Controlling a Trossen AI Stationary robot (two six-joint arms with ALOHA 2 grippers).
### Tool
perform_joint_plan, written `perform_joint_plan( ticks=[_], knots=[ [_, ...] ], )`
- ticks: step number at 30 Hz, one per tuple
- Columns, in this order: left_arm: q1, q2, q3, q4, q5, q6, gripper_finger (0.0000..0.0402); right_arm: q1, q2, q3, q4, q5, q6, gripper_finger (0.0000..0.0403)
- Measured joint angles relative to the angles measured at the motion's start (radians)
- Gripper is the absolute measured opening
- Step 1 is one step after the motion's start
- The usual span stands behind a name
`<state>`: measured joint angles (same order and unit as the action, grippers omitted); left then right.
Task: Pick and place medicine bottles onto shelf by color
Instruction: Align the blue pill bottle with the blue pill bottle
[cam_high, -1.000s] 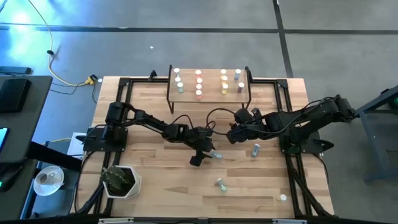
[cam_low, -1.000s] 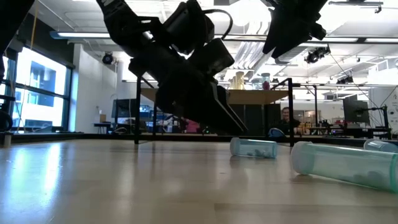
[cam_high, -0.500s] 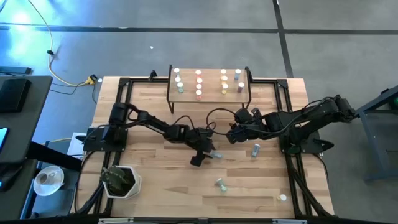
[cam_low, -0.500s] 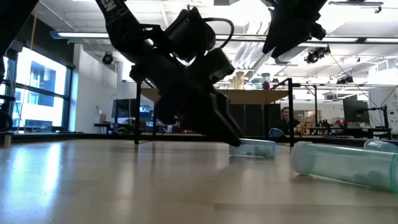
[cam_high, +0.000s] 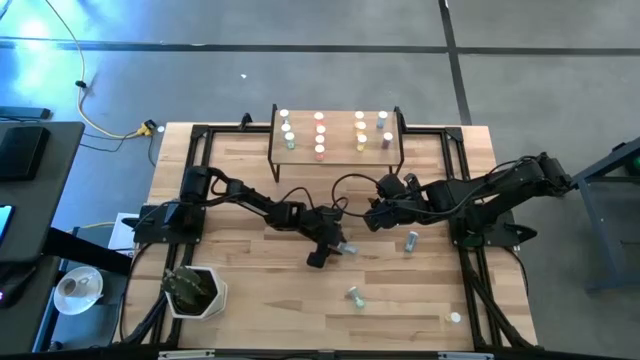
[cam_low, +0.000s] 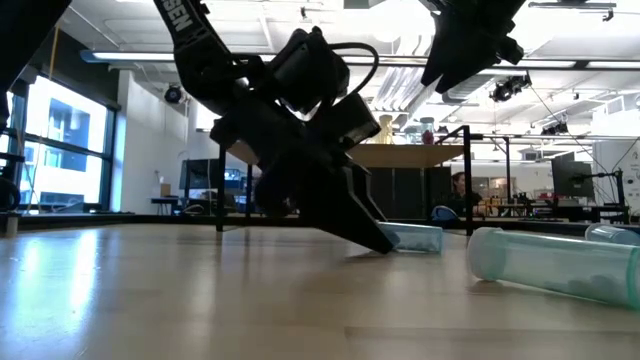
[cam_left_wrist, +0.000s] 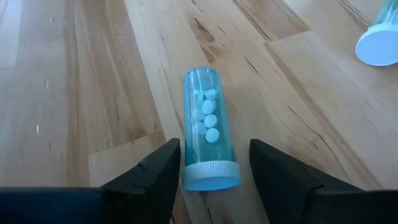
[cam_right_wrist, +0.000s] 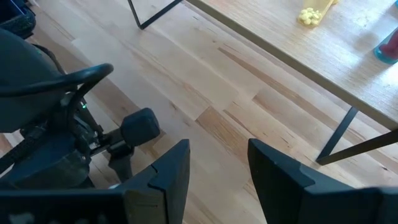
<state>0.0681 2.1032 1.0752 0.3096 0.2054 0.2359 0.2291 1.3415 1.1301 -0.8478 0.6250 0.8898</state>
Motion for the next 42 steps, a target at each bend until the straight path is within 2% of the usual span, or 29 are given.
perform_joint_plan(
  ticks=[5,12,20,29,33,37,42],
  knots=[
    [0.000,0.001,0.000,-0.002,0.000,0.001,0.0147,0.000,0.000,0.000,0.000,-0.020,0.000,0.0154],
    [0.001,-0.019,0.001,-0.037,-0.011,0.003,0.0098,0.000,0.000,0.000,0.005,-0.112,-0.014,0.0154],
    [0.004,-0.078,-0.001,-0.129,-0.026,0.041,0.0118,0.000,0.000,0.000,0.069,-0.309,-0.048,0.0154],
    [0.001,-0.158,0.041,-0.331,-0.146,0.161,0.0105,0.000,0.000,0.000,0.162,-0.459,-0.097,0.0154],
    [-0.004,-0.197,0.059,-0.389,-0.193,0.210,0.0110,0.000,0.000,0.000,0.179,-0.489,-0.113,0.0154],
    [-0.014,-0.232,0.076,-0.426,-0.233,0.248,0.0110,0.000,0.000,0.000,0.178,-0.465,-0.116,0.0154],
    [-0.036,-0.283,0.082,-0.424,-0.323,0.328,0.0108,-0.003,0.000,0.000,0.173,-0.477,-0.192,0.0154]
  ],
)
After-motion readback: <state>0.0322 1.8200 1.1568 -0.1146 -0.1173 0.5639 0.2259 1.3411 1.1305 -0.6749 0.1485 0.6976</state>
